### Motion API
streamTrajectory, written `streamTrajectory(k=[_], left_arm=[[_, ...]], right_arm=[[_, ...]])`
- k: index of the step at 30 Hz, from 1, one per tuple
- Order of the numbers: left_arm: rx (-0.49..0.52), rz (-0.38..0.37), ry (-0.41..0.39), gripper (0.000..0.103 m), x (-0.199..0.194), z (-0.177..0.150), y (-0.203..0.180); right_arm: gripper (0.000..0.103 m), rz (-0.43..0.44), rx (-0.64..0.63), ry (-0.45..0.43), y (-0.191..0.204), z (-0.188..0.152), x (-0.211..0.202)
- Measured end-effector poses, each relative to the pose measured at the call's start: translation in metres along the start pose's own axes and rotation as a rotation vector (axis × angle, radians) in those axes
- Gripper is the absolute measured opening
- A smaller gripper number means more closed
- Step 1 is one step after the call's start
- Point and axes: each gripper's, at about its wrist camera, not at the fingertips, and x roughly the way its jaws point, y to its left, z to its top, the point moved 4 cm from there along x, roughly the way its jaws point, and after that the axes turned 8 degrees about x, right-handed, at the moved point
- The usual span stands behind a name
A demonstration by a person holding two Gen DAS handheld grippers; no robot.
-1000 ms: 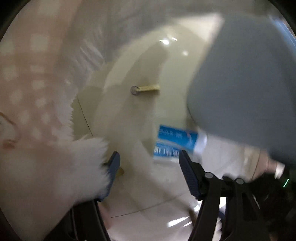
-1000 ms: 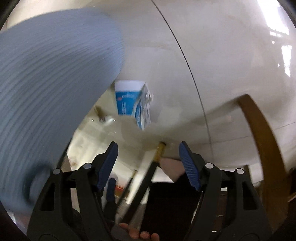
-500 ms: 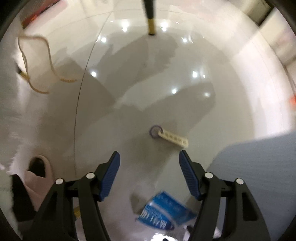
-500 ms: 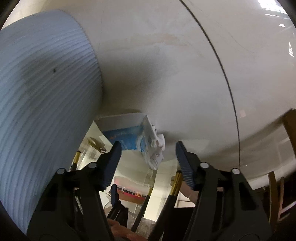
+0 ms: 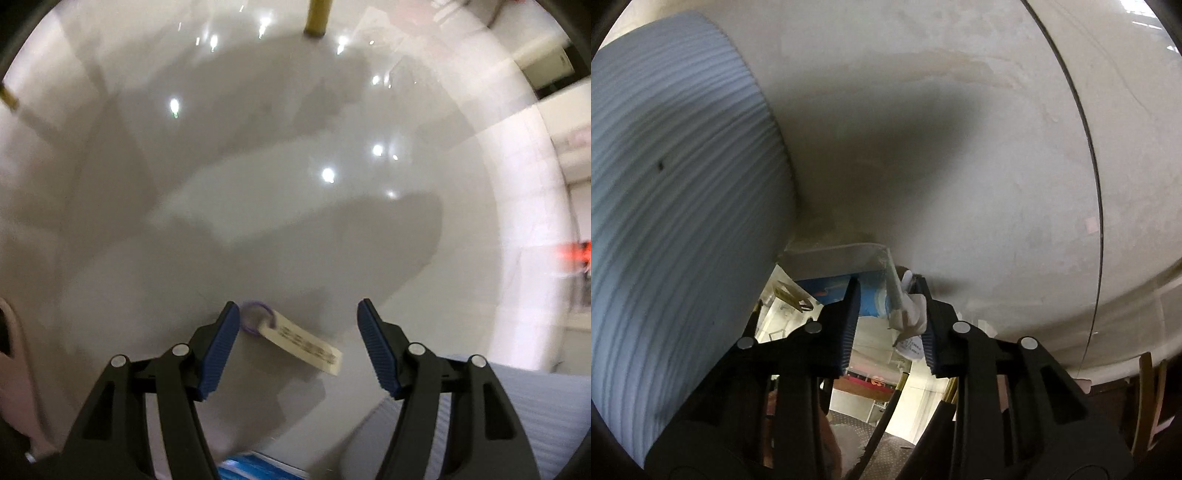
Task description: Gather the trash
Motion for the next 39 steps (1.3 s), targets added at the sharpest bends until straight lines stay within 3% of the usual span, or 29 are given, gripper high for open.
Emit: streamTrajectory(k=[3,5,6,7,10,20,21,26,33,39], left_arm=[[0.011,-0.005,0.000,0.056,0.005,0.003,-0.006],[0.043,0.023,0.009,0.037,0.009,0.006,-0.007],[0.045,0.056,0.018,0.016,0.007,0.007,-0.006],[0.031,0.062,0.032,0.008,0.007,0.007,-0.002],[0.001,0.004,0.039,0.008,-0.002,0.006,0.001],[-0.031,-0.026,0.025,0.003,-0.031,-0.002,0.013],[-0.051,-0.030,0.023,0.003,-0.037,-0.005,0.016],[-0.081,-0.032,0.039,0.003,-0.058,-0.027,0.023],[-0.080,-0.029,0.087,0.003,-0.101,-0.062,0.012],[-0.065,-0.028,0.138,0.003,-0.148,-0.095,-0.001]], right_arm=[[0.030,-0.006,-0.010,0.002,0.004,-0.002,-0.002],[0.027,-0.007,-0.012,0.004,0.006,-0.003,-0.002],[0.025,-0.015,-0.016,0.006,0.007,-0.004,-0.001],[0.021,-0.019,-0.015,0.005,0.007,-0.005,0.001],[0.014,-0.017,-0.014,0.008,0.006,-0.004,0.003],[0.012,-0.021,-0.024,0.001,0.005,-0.004,-0.003],[0.012,-0.022,-0.028,-0.003,-0.013,0.007,-0.002],[0.012,-0.043,-0.040,-0.021,-0.011,0.004,-0.018],[0.012,-0.114,-0.084,-0.088,0.003,0.002,-0.067],[0.012,-0.224,-0.271,-0.150,0.044,-0.018,-0.116]])
